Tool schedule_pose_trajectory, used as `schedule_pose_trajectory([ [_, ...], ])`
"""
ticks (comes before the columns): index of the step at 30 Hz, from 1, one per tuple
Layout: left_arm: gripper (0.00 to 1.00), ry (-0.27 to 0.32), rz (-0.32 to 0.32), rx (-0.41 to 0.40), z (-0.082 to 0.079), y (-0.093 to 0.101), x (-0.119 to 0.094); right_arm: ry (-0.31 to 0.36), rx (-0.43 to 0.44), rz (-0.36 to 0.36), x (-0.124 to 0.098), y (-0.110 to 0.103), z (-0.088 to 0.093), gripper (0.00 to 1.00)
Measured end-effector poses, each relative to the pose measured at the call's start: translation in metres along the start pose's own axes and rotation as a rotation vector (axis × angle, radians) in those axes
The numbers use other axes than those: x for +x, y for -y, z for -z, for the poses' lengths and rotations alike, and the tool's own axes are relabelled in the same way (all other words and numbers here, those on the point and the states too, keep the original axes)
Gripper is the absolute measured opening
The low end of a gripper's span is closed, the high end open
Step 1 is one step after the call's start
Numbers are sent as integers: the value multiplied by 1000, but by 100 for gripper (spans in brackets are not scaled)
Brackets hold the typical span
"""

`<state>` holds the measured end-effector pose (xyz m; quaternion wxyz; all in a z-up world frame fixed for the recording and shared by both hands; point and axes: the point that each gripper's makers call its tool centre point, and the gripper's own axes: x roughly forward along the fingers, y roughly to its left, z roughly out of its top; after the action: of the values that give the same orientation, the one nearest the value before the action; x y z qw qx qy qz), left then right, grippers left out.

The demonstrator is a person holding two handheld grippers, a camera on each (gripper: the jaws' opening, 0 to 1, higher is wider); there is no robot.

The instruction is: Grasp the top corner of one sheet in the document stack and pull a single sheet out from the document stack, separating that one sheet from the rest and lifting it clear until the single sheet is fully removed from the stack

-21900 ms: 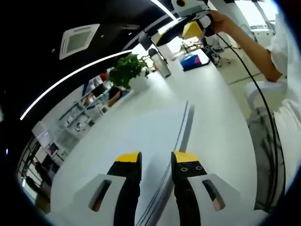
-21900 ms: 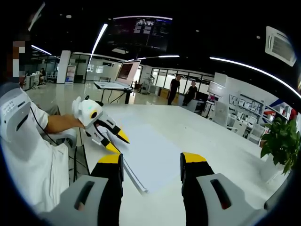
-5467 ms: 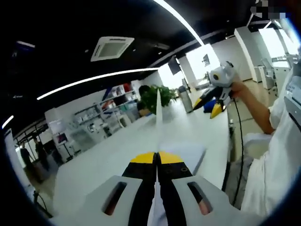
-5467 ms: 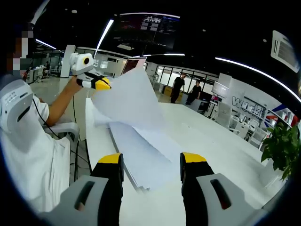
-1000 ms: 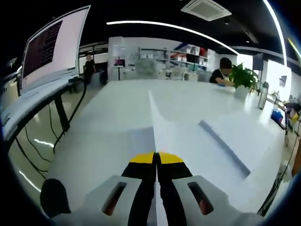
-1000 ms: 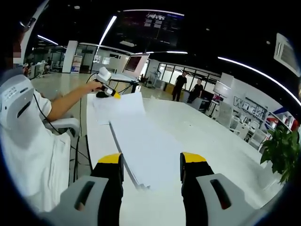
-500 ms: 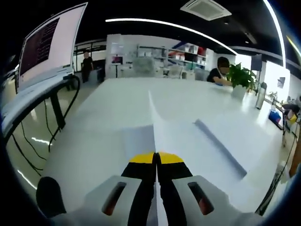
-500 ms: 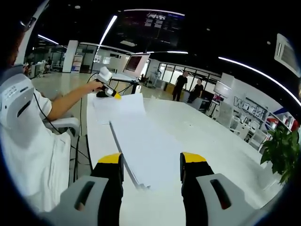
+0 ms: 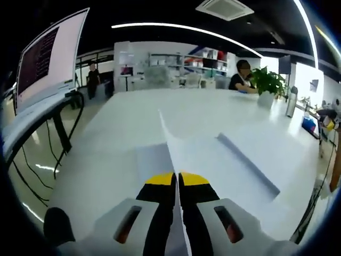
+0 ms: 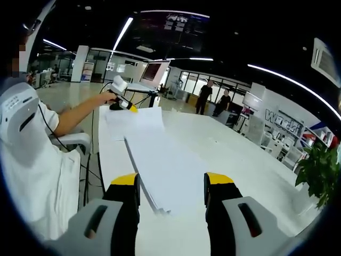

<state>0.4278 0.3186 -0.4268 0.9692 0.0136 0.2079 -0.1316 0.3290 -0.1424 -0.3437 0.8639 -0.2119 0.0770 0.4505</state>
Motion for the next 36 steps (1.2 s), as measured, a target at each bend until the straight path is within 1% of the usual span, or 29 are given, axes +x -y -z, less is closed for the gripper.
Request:
schedule_pose_trajectory([
  [2, 8, -1, 5, 6, 0, 1, -1, 1, 2, -1, 0, 0, 0, 48],
  [5, 13, 7, -5, 11, -2, -1, -2, -2, 1, -3, 1, -1, 1, 48],
  [10, 24, 24, -41, 28, -5, -9, -2, -2, -2, -6, 1, -2, 0, 48],
  [14, 25, 21, -49, 45, -4, -12, -3, -2, -2, -5, 1, -2, 0, 48],
  [21, 37, 41, -89, 73, -10, -19, -7, 0, -3, -5, 1, -2, -1, 48],
  [26, 42, 59, -100, 101, -15, -18, -7, 1, 2, -1, 0, 0, 0, 48],
  [31, 50, 74, -112, 140, -21, -14, -7, 3, 8, 5, 0, 1, -1, 48],
  [33, 51, 83, -97, 154, -23, -9, -6, 4, 11, 8, 0, 2, -1, 48],
  [36, 52, 94, -66, 151, -26, 0, -5, 4, 16, 12, 0, 3, -1, 48],
])
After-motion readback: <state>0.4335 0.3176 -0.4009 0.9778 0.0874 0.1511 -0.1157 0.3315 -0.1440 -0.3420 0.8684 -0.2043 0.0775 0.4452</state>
